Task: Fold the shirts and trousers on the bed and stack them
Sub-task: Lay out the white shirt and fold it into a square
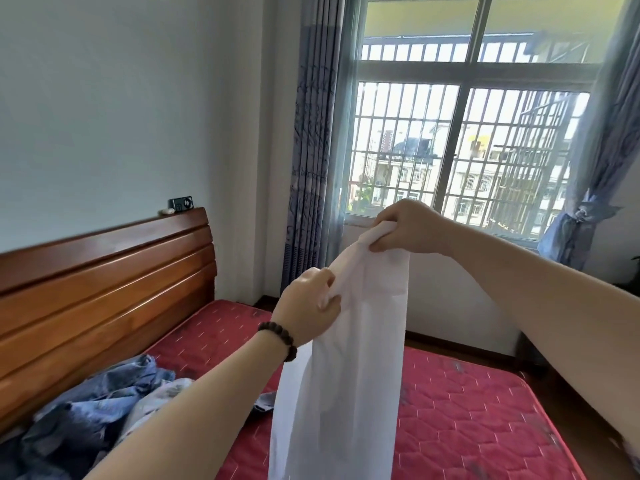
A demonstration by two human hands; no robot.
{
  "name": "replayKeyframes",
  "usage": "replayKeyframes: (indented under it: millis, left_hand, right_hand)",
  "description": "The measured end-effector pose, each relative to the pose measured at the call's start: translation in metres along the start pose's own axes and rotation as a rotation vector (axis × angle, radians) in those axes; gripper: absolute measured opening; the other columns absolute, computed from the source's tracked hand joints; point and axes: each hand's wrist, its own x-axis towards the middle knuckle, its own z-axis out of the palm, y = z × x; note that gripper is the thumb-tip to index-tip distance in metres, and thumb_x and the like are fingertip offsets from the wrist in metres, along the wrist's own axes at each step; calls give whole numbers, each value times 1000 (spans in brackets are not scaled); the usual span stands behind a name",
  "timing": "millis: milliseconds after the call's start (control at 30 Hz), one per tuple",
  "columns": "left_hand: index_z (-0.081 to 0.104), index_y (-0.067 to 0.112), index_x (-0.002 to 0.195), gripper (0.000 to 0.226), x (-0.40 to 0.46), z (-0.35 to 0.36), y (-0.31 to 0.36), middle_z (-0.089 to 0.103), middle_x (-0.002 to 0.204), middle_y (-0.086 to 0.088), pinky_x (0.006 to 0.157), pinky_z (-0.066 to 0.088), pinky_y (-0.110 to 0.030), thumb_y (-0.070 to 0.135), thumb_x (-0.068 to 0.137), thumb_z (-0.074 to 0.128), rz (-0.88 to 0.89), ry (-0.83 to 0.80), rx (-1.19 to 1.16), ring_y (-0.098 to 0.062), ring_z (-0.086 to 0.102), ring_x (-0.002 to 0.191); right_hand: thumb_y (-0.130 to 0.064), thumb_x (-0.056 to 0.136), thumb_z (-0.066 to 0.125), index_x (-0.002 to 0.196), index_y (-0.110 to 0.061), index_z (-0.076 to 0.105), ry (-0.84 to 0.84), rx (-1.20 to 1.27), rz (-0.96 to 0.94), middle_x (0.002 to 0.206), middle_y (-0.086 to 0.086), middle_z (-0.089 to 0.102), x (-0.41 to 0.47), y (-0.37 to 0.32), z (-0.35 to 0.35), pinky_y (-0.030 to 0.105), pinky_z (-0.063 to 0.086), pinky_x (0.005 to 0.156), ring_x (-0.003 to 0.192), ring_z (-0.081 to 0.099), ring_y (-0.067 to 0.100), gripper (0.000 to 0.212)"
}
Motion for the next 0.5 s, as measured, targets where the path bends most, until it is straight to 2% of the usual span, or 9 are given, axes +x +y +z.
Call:
replayKeyframes:
  millis: [133,267,333,433,467,500]
  left_hand:
    - [50,21,66,28,-5,7,-6,48,66,10,59,34,-13,28,88,65,-37,-88,-19,-6,46,60]
    - [57,33,54,34,9,-11,-7,48,48,17,52,34,-8,24,82,75,-156,-20,-275,0,45,48]
    - [61,33,56,31,16,-20,-5,51,51,19,55,35,-9,21,81,76,-166,-21,-373,1,46,51]
    - [67,11,65,23,16,-25,0,50,53,12,54,35,-14,20,86,71,-120,-309,-315,-1,41,49]
    - [65,1,67,29,15,-26,0,46,55,4,54,33,-19,21,87,70,-102,-355,-278,-6,38,50]
    - [62,-5,69,33,16,-26,-3,43,57,-2,54,31,-23,21,88,69,-104,-327,-294,-11,36,53]
  right_hand:
    - [-17,71,80,85,-11,74,-8,-14,8,89,10,69,-5,7,-8,31,47,73,86,63,24,15]
    - [-22,71,81,88,-25,74,-72,52,67,90,0,69,-15,23,-21,31,52,68,85,65,23,18]
    - [-23,71,82,91,-34,73,-65,126,88,93,-6,68,-23,30,-25,26,54,64,84,65,16,24]
    - [-17,75,80,93,-35,73,-79,283,80,96,-4,70,-34,41,-27,22,56,64,83,67,11,27]
    - [-12,76,79,93,-33,74,-63,355,78,93,-1,71,-37,44,-25,22,55,64,80,68,13,28]
    - [-8,76,78,95,-30,73,-11,463,88,88,1,71,-40,47,-22,23,56,64,79,68,16,30]
